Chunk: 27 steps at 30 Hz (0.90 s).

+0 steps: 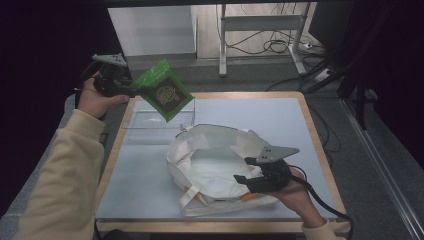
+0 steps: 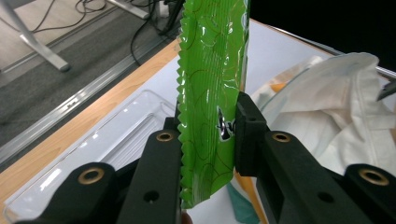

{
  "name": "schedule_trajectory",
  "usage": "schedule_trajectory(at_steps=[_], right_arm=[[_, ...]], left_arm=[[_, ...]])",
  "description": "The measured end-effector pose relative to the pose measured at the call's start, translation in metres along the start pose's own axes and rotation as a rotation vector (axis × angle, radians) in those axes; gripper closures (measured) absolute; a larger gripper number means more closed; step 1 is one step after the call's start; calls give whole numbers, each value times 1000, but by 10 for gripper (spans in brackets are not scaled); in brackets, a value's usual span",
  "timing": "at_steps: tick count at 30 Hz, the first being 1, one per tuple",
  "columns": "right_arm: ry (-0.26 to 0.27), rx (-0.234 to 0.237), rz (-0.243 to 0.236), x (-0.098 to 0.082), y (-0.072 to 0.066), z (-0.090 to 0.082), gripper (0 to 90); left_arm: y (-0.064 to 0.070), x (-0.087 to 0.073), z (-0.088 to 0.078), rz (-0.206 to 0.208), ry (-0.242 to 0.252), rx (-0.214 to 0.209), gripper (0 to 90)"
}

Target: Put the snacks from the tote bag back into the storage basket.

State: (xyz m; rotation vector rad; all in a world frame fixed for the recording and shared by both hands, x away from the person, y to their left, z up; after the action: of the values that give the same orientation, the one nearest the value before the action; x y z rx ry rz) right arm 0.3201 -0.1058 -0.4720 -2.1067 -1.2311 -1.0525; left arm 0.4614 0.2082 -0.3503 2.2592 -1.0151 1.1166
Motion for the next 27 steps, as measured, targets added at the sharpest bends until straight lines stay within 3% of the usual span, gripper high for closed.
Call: schedule_trajectory(at_steps=[27], right_arm=[[13, 11, 4, 2, -2, 2, 335]], left_arm=[[-40, -6, 16, -55, -28, 41, 757]])
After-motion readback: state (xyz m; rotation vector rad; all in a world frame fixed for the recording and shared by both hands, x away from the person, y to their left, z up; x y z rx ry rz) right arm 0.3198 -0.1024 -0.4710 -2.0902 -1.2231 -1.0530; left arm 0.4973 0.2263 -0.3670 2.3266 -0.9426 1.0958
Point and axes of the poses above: each handheld gripper's, and its own axes: z roughly forward along the jaws, x roughly out of its top, y roughly to its right, the point moved 10 cm from there along z, roughly forward along the jaws, and after that the axes turned 1 degree about x, right-handed, at the moved point
